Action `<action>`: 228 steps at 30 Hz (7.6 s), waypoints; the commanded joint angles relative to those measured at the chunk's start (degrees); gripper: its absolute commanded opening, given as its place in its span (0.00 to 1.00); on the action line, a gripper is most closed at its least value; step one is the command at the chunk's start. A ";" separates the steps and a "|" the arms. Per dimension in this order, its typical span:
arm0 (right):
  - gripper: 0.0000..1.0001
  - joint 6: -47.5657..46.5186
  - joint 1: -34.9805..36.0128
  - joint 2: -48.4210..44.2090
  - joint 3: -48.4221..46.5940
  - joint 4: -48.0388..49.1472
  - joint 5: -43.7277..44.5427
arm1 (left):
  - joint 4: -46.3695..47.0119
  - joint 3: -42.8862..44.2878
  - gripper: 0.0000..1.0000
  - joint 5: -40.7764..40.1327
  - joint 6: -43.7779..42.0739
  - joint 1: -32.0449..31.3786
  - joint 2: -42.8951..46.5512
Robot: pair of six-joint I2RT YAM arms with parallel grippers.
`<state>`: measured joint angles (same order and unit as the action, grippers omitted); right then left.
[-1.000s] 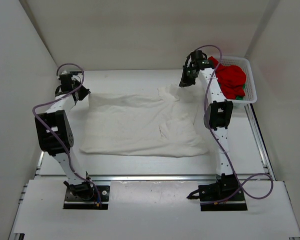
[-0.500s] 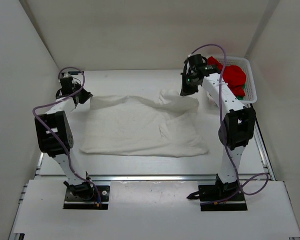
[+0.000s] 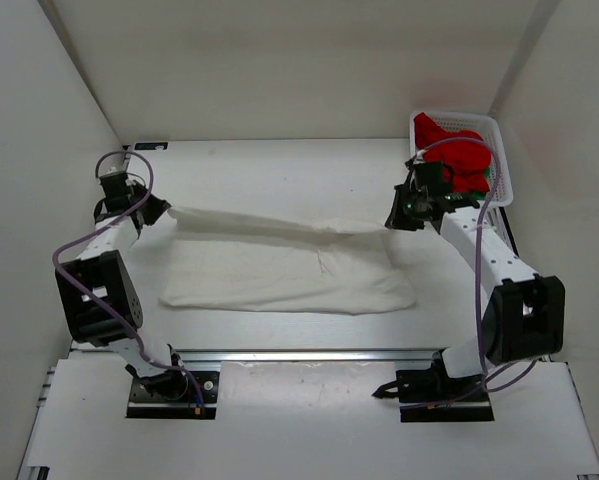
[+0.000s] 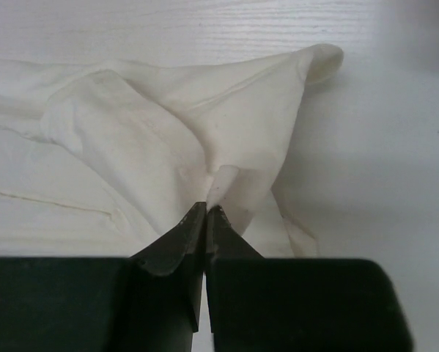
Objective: Fold and stack the t-shirts
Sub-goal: Fold the other side of the tshirt into a rectangle, then rotate the tshirt 90 degrees
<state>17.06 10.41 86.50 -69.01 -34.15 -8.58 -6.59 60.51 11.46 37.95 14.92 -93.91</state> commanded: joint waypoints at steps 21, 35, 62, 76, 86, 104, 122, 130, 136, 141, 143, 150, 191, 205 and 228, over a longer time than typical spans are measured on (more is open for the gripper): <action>0.05 11.59 3.91 -25.59 37.11 15.43 3.21 | 1.31 -20.34 0.20 2.59 3.52 6.88 14.98; 0.00 7.11 10.22 -19.13 26.32 17.18 6.04 | 12.20 -22.71 0.28 -6.01 5.46 -17.76 25.45; 0.04 2.28 17.27 5.35 17.86 27.13 -6.01 | 24.52 -28.17 0.22 -1.10 8.28 -41.11 11.82; 0.19 11.33 32.38 -8.63 27.26 18.77 1.47 | 25.31 -28.25 0.22 -0.48 8.98 -41.90 12.61; 0.16 7.56 23.63 -13.47 22.78 19.11 0.77 | 24.26 -26.94 0.23 -1.45 8.97 -42.34 13.93; 0.00 12.20 35.37 -10.55 29.54 12.88 3.92 | 25.66 -27.29 0.23 -0.04 9.50 -41.55 12.26; 0.00 9.66 1.46 2.96 21.73 35.53 -1.18 | 26.62 -18.23 0.23 2.95 11.43 -34.88 -1.71; 0.00 11.41 -4.17 10.09 20.67 35.48 0.84 | 33.30 -23.68 0.21 8.47 17.57 -22.57 -6.11; 0.00 11.41 -6.63 9.58 21.20 31.78 3.04 | 41.38 -31.06 0.20 10.51 24.26 -16.15 -6.64; 0.13 10.10 -4.54 4.04 17.26 28.80 3.90 | 40.09 -30.11 0.21 8.50 24.10 -18.42 -0.33; 0.20 8.52 -0.50 1.66 15.85 26.25 6.64 | 35.88 -28.52 0.22 6.57 21.56 -20.88 4.76; 0.17 10.45 10.23 -4.15 25.39 25.18 6.92 | 26.37 -25.44 0.29 1.28 12.33 -32.13 14.80; 0.11 -7.56 9.27 31.15 -74.65 -26.68 -1.99 | 8.52 -36.86 0.33 6.28 2.12 -36.28 36.42; 0.28 20.70 29.10 4.97 15.04 46.50 -6.97 | 10.71 -28.87 0.25 11.21 3.61 -33.04 36.16; 0.24 33.13 40.65 34.52 -2.35 49.27 -4.95 | 13.18 -28.79 0.27 16.14 4.50 -23.62 31.86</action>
<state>49.80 51.62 119.70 -69.28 15.90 -13.76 5.17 32.16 27.46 42.70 -8.34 -61.87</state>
